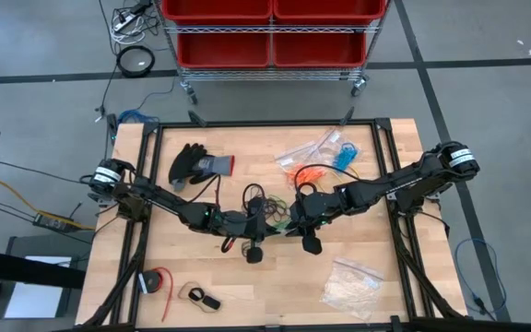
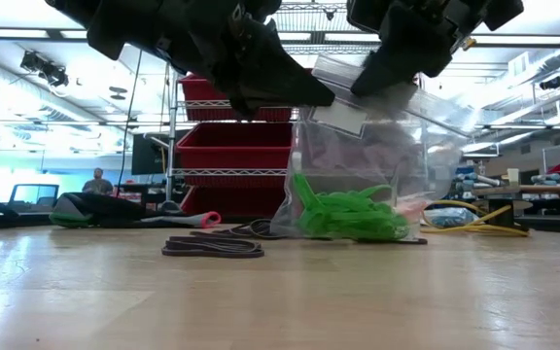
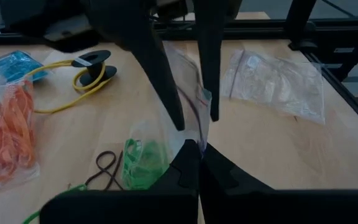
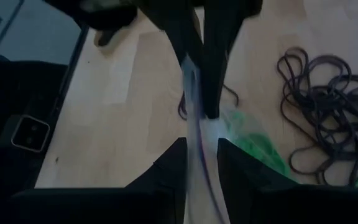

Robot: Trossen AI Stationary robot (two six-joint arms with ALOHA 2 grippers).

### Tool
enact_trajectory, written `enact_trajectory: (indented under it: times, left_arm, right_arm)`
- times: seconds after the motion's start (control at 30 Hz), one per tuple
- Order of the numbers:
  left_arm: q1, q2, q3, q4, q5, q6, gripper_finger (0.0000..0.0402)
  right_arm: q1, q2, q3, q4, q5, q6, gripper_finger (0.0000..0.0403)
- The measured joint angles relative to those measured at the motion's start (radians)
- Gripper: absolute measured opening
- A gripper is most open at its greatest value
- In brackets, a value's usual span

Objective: Sort rubber bands
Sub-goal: Open the transparent zip bag

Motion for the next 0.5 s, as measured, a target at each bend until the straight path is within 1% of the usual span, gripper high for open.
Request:
enact_trajectory:
  times: [0.23, 0.5]
  left_arm:
    - [-0.001, 0.0, 0.0, -0.022, 0.0, 0.0, 0.0002]
    - [-0.001, 0.0, 0.0, -0.024, 0.0, 0.0, 0.0002]
  right_arm:
    - [-0.014, 0.0, 0.0, 0.064, 0.0, 0.0, 0.0077]
    - [-0.054, 0.0, 0.0, 0.084, 0.0, 0.0, 0.0077]
